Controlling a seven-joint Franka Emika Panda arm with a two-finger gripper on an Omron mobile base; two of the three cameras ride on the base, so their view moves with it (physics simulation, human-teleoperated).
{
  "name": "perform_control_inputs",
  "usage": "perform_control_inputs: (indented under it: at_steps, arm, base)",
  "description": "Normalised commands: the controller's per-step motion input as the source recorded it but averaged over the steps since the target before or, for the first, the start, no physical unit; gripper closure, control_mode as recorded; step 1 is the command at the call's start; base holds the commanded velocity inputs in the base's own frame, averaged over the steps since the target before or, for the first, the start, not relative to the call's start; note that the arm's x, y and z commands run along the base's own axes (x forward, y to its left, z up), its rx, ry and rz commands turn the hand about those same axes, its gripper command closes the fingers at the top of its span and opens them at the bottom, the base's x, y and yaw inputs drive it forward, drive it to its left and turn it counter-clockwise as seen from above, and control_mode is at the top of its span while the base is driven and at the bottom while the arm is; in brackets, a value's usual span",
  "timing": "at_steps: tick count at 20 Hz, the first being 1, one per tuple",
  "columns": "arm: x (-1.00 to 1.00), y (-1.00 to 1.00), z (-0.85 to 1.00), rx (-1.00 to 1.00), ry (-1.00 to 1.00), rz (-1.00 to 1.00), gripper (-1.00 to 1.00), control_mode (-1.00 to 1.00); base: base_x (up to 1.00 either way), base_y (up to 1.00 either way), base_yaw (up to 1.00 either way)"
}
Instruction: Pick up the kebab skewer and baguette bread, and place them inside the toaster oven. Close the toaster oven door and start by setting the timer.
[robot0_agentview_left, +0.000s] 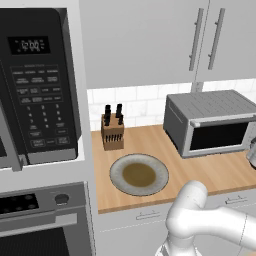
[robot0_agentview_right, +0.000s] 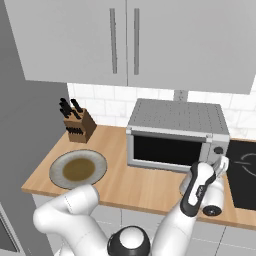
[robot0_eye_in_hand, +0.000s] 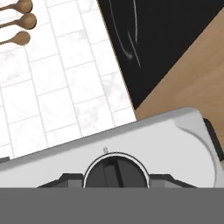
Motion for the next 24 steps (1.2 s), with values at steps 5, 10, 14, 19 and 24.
perform_control_inputs:
  at_steps: [5,10,14,19,24]
  arm:
    - [0.0,0.0,0.0,0.4,0.0,-0.06,1.0,-1.0]
    - [0.0,0.0,0.0,0.47,0.0,-0.02,1.0,-1.0]
    - [0.0,0.0,0.0,0.53,0.0,0.0,1.0,-1.0]
    - [0.0,0.0,0.0,0.57,-0.02,0.0,1.0,-1.0]
    - [0.0,-0.01,0.0,0.59,-0.03,0.0,1.0,-1.0]
  base:
    - [0.0,0.0,0.0]
    - [0.0,0.0,0.0]
    - [0.0,0.0,0.0]
    - [0.0,0.0,0.0]
    - [0.0,0.0,0.0]
